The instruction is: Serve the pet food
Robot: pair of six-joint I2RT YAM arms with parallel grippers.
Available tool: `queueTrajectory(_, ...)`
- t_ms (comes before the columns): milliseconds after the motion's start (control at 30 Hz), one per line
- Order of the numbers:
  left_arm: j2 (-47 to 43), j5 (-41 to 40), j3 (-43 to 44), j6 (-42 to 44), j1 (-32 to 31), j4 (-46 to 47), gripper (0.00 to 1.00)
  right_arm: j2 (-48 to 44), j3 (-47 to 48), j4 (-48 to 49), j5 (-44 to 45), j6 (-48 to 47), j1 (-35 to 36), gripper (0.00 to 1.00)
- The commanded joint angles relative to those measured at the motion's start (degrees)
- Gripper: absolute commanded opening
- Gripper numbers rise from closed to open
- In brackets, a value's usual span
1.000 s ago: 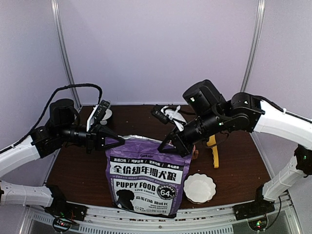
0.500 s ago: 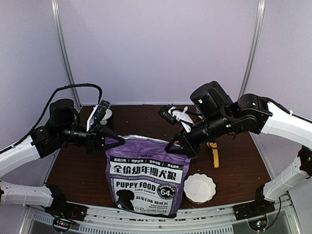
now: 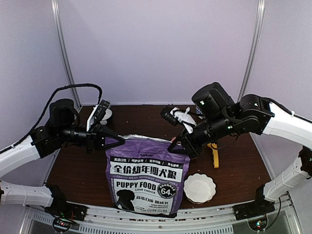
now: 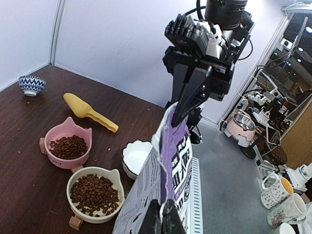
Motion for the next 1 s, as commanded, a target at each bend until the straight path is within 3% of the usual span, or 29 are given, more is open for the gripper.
queueTrajectory(0, -2.3, 0.3, 0.9, -0.6, 0.8, 4.7, 0.00, -2.4, -2.2, -9.8, 6.7, 0.1, -0.9, 0.00)
queueTrajectory(167, -2.5, -0.2, 0.9, -0.4, 0.8, 4.3, 0.00, -3.5, -2.8, -9.2, 7.1, 0.2, -0.9, 0.00)
queueTrajectory(267, -2.6, -0.3, 0.9, -0.4, 0.8, 4.1, 0.00, -4.0, -3.2, -9.0, 7.4, 0.7, -0.8, 0.11)
queueTrajectory(367, -2.6, -0.4, 0.9, -0.3, 0.8, 3.9, 0.00, -4.4, -3.9, -8.6, 7.6, 0.7, -0.9, 0.00)
queueTrajectory(600, -3.0, -1.3, 0.8, 0.1, 0.8, 3.4, 0.00, -5.5, -4.2, -7.3, 7.6, 0.8, -0.9, 0.00)
queueTrajectory(700, -3.0, -1.4, 0.8, 0.1, 0.8, 3.3, 0.00, -6.6, -4.6, -6.4, 7.6, 1.2, -1.1, 0.16)
queueTrajectory(767, -3.0, -1.4, 0.8, 0.0, 0.8, 3.3, 0.00, -7.6, -5.5, -5.0, 6.9, 1.5, -1.3, 0.20)
queueTrajectory(800, -3.0, -1.4, 0.8, 0.0, 0.8, 3.3, 0.00, -8.1, -6.2, -4.2, 6.4, 1.7, -1.5, 0.16)
queueTrajectory(867, -3.1, -1.4, 0.9, 0.0, 0.8, 3.2, 0.00, -9.1, -7.6, -2.3, 5.4, 1.9, -1.7, 0.00)
queueTrajectory(967, -3.0, -1.7, 1.1, 0.2, 0.9, 2.7, 0.00, -10.5, -9.3, 1.0, 3.6, 2.4, -1.9, 0.00)
